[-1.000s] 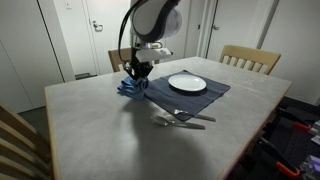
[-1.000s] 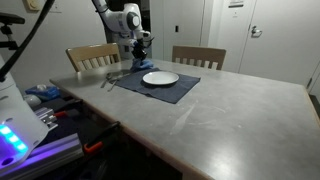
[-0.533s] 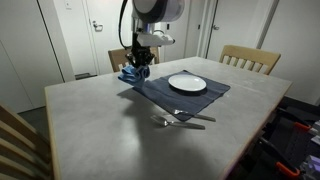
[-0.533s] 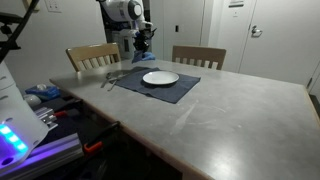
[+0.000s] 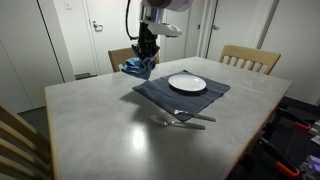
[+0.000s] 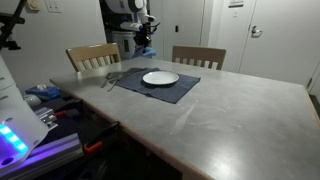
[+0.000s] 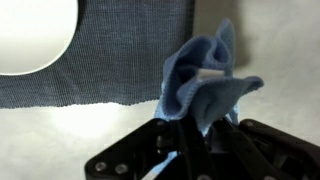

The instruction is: Use the blue cloth to wipe the plate

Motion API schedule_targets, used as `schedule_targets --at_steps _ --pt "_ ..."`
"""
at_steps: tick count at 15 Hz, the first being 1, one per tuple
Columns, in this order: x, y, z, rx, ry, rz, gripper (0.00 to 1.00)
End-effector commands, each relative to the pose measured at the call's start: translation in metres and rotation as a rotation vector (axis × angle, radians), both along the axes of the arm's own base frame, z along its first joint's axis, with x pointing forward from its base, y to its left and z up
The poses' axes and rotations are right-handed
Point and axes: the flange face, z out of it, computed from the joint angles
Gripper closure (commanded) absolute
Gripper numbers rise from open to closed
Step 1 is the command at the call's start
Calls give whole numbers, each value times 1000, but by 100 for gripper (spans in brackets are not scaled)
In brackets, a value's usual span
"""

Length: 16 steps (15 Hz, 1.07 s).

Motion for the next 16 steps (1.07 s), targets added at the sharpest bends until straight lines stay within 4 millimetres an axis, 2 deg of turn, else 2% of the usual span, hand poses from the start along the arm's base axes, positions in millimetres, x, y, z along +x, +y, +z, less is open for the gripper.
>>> schedule_targets --at_steps 1,4,8,13,16 --pt "-16 -31 -4 23 -81 30 97" --pt "-23 -56 -13 49 -206 9 97" --pt "-34 -96 -33 87 -233 -39 97" --pt "-34 -161 -30 105 -247 -102 97" --pt "-31 -178 -29 120 -185 -116 97"
